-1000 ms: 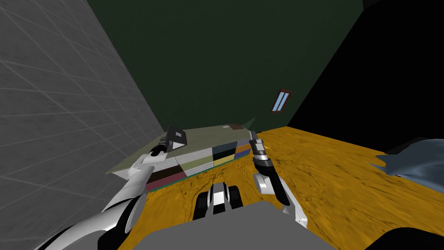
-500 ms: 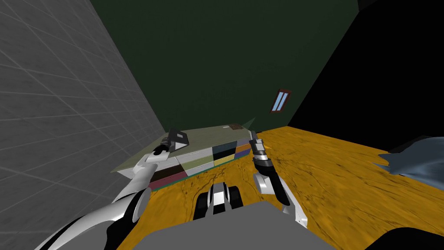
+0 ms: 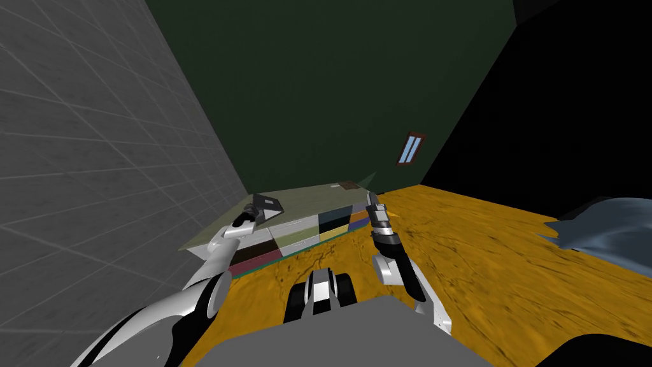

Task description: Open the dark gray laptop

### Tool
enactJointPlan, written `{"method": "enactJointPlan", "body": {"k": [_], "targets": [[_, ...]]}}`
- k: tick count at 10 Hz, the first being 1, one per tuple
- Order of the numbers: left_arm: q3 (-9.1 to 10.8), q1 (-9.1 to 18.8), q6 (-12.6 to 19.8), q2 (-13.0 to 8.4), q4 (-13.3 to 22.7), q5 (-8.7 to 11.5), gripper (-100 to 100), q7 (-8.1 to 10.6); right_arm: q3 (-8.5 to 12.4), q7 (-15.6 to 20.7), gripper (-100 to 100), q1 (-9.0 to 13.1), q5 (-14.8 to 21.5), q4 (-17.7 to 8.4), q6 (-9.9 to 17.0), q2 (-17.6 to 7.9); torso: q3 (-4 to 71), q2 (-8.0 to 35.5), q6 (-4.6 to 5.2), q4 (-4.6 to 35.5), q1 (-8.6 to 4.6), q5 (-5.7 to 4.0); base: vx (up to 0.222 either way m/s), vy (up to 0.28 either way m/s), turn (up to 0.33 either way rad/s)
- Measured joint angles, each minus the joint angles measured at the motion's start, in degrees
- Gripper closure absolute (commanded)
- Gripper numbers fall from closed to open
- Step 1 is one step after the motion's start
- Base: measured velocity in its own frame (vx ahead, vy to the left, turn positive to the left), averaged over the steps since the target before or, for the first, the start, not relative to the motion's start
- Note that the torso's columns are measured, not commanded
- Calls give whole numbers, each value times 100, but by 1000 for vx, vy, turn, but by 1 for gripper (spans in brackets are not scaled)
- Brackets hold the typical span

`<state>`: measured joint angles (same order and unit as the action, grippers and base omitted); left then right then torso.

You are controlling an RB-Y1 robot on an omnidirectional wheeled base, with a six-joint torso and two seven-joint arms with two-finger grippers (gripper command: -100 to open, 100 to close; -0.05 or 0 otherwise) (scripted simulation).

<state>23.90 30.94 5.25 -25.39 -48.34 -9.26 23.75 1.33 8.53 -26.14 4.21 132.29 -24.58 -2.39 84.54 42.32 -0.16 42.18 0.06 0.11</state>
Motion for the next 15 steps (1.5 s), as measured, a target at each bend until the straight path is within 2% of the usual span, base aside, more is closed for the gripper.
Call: {"method": "enactJointPlan", "body": {"k": [1,2,5,6,7,8,10,12,13,15], "targets": [[-13,17,40,62,22,186,100,124,0,0,0,0,0,0,0,0,3,-1,-6,-5,25,11,-45,90,-24],[-20,19,54,72,21,209,100,154,0,0,0,-1,0,0,0,1,11,-16,0,0,-5,-2,-2,60,147],[-174,137,-95,272,290,572,100,159,-1,0,0,-1,0,0,0,1,16,-23,33,3,-11,-9,12,80,114],[-226,136,-105,374,276,705,100,158,0,0,0,-2,0,0,0,1,11,-15,28,5,-12,-10,14,55,45],[-276,217,-170,379,454,793,-100,164,-1,0,0,-1,0,0,0,1,8,-11,25,9,-13,-13,-28,25,-30],[-254,337,-85,343,472,769,-100,172,-1,0,0,0,0,0,0,1,-2,7,23,15,-21,-17,-55,10,-41],[-279,373,283,271,203,767,-100,221,-2,0,0,0,0,0,0,2,-12,21,16,24,-21,-21,-66,-9,-33],[-237,616,465,194,293,697,-100,250,-2,0,0,0,0,0,0,2,-4,7,19,23,-16,-21,-35,0,-22],[-232,627,498,193,284,690,0,252,-1,0,0,0,0,0,0,2,3,-6,15,12,-9,-14,-6,-1,0],[-234,619,500,198,291,690,0,251,-1,0,0,-1,0,0,0,2,6,-8,15,13,-6,-15,0,0,0]]}}
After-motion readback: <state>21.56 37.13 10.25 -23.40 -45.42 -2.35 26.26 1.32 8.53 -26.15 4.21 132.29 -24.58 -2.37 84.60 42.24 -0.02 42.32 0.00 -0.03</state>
